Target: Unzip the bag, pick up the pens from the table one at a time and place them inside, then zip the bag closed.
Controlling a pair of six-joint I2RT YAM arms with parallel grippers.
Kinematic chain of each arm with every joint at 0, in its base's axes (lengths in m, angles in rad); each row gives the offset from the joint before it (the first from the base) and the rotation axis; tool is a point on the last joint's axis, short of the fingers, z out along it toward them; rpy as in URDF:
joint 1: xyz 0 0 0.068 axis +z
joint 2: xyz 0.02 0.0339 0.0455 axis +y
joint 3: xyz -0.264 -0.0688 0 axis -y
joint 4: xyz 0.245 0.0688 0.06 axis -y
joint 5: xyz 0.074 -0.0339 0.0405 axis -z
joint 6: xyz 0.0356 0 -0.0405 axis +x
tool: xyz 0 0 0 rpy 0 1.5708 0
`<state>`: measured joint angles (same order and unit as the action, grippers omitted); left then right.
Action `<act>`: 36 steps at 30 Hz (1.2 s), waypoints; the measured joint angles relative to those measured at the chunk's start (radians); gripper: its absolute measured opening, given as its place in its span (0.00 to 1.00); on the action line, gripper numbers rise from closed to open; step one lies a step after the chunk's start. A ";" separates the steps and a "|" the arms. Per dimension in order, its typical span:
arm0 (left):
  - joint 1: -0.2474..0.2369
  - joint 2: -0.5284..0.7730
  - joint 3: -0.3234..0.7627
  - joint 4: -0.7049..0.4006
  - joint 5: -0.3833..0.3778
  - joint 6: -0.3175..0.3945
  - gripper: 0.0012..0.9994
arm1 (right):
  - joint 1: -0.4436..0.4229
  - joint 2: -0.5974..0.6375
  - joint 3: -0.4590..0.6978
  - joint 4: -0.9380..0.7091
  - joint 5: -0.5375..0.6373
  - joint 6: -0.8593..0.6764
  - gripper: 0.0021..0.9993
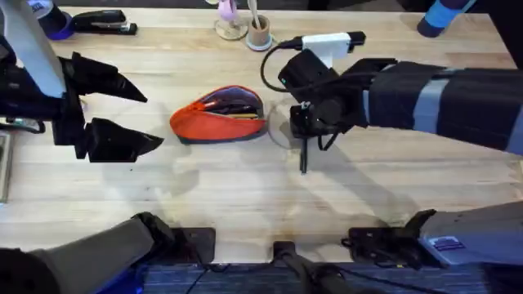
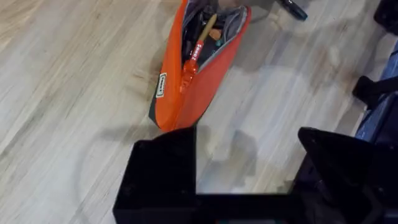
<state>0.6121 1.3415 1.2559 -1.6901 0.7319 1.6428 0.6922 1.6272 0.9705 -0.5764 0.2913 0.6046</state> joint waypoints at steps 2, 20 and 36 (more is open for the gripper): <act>0.000 0.000 0.000 0.000 0.000 0.000 0.99 | 0.000 -0.001 0.015 -0.001 0.000 -0.064 0.03; 0.000 0.000 0.000 0.000 0.000 0.000 0.99 | 0.002 -0.083 0.190 0.064 0.000 -0.550 0.03; 0.000 0.000 0.000 0.000 0.000 0.000 0.99 | 0.002 -0.082 0.194 0.363 -0.340 -0.942 0.03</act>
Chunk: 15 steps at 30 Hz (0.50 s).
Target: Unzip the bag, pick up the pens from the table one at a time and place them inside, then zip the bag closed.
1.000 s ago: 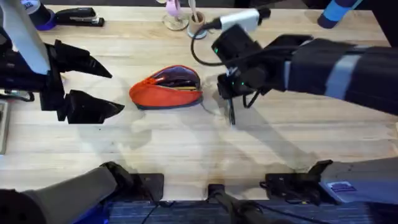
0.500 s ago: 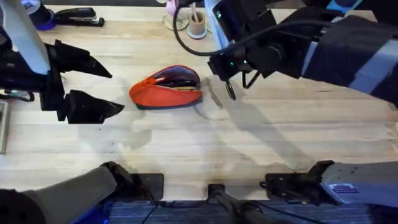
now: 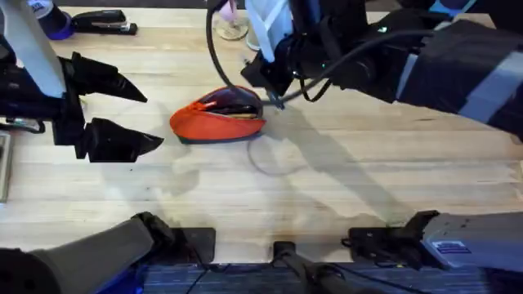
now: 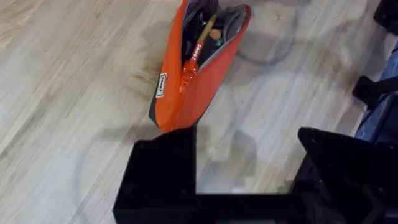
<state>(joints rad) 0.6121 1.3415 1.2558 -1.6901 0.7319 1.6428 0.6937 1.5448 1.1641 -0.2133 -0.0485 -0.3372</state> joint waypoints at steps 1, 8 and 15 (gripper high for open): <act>0.000 0.000 0.000 0.000 0.000 0.000 0.99 | 0.000 0.000 0.000 -0.003 -0.033 -0.028 0.03; 0.000 0.000 0.000 0.000 0.000 0.000 0.99 | 0.000 0.000 0.000 -0.012 -0.175 -0.198 0.03; 0.000 0.000 0.000 0.000 0.000 0.000 0.99 | 0.013 0.004 0.000 -0.027 -0.276 -0.287 0.03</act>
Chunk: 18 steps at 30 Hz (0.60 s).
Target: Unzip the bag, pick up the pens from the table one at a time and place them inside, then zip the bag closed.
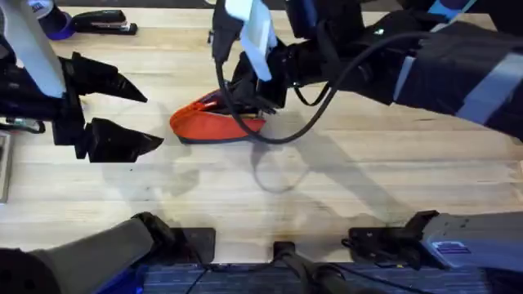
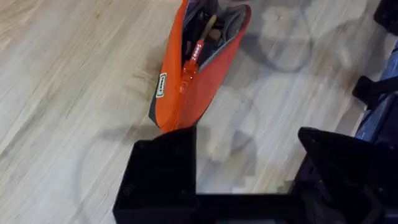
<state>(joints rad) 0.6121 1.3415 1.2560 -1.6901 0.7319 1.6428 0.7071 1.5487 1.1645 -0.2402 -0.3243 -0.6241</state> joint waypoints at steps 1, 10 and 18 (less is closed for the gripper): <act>0.000 0.000 0.000 0.000 0.000 0.000 0.99 | 0.004 0.004 0.000 0.000 -0.009 -0.007 0.03; 0.000 0.000 0.000 0.000 0.000 0.000 0.99 | 0.021 0.099 0.000 0.035 -0.033 -0.039 0.03; 0.000 0.000 0.000 0.000 0.000 0.000 0.99 | 0.057 0.185 0.000 0.125 -0.036 -0.073 0.03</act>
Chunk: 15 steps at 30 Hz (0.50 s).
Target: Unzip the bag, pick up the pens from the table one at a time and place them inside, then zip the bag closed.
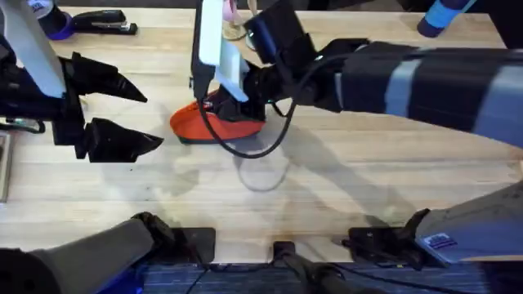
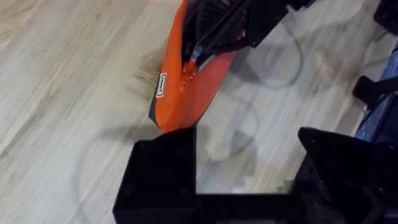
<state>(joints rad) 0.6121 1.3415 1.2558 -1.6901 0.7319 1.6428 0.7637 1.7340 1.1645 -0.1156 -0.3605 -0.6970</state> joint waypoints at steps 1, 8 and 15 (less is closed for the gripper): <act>0.000 0.000 0.000 0.000 0.000 0.000 0.99 | 0.004 0.011 0.000 0.013 0.000 -0.006 0.03; 0.000 0.000 0.000 0.000 0.000 0.000 0.99 | 0.010 0.051 0.000 0.054 0.001 -0.019 0.03; 0.000 0.000 0.000 0.000 0.000 0.000 0.99 | 0.010 0.075 0.002 0.073 0.004 -0.022 0.03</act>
<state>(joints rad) 0.6121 1.3415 1.2559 -1.6901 0.7319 1.6428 0.7734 1.8092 1.1664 -0.0428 -0.3565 -0.7193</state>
